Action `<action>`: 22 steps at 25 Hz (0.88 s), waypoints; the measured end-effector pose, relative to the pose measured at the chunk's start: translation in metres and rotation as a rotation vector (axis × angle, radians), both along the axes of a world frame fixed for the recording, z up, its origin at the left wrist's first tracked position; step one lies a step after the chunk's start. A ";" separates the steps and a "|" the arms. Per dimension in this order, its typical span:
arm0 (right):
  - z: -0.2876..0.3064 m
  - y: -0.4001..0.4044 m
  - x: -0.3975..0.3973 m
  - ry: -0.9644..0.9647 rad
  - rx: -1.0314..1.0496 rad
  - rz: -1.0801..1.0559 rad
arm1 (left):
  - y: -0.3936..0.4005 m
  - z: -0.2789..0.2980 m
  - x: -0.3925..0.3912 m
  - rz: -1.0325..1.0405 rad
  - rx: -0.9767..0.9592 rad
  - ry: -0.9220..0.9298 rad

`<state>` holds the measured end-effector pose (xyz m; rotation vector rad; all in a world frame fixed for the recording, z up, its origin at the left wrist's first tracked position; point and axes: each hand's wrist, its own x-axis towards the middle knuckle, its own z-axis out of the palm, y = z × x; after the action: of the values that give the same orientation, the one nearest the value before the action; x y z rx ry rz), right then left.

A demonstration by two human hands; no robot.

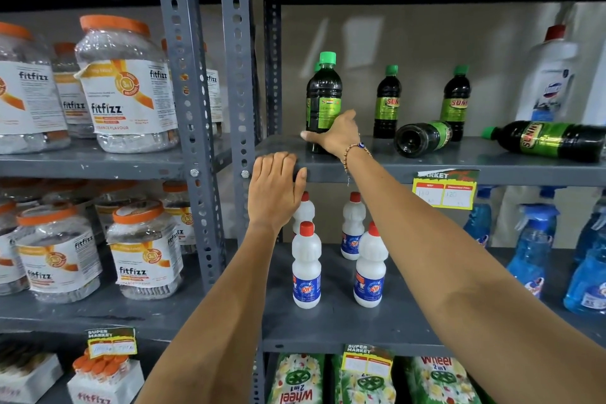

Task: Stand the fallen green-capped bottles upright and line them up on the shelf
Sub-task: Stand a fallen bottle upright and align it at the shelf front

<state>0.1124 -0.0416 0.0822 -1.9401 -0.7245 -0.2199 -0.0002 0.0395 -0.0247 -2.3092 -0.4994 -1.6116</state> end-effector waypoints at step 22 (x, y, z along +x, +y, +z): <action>-0.002 -0.002 0.011 0.199 0.038 0.109 | -0.003 0.002 -0.002 0.014 0.003 0.023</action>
<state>0.1238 -0.0438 0.0803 -1.8494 -0.6855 0.0263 -0.0018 0.0368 -0.0225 -2.3140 -0.5067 -1.5762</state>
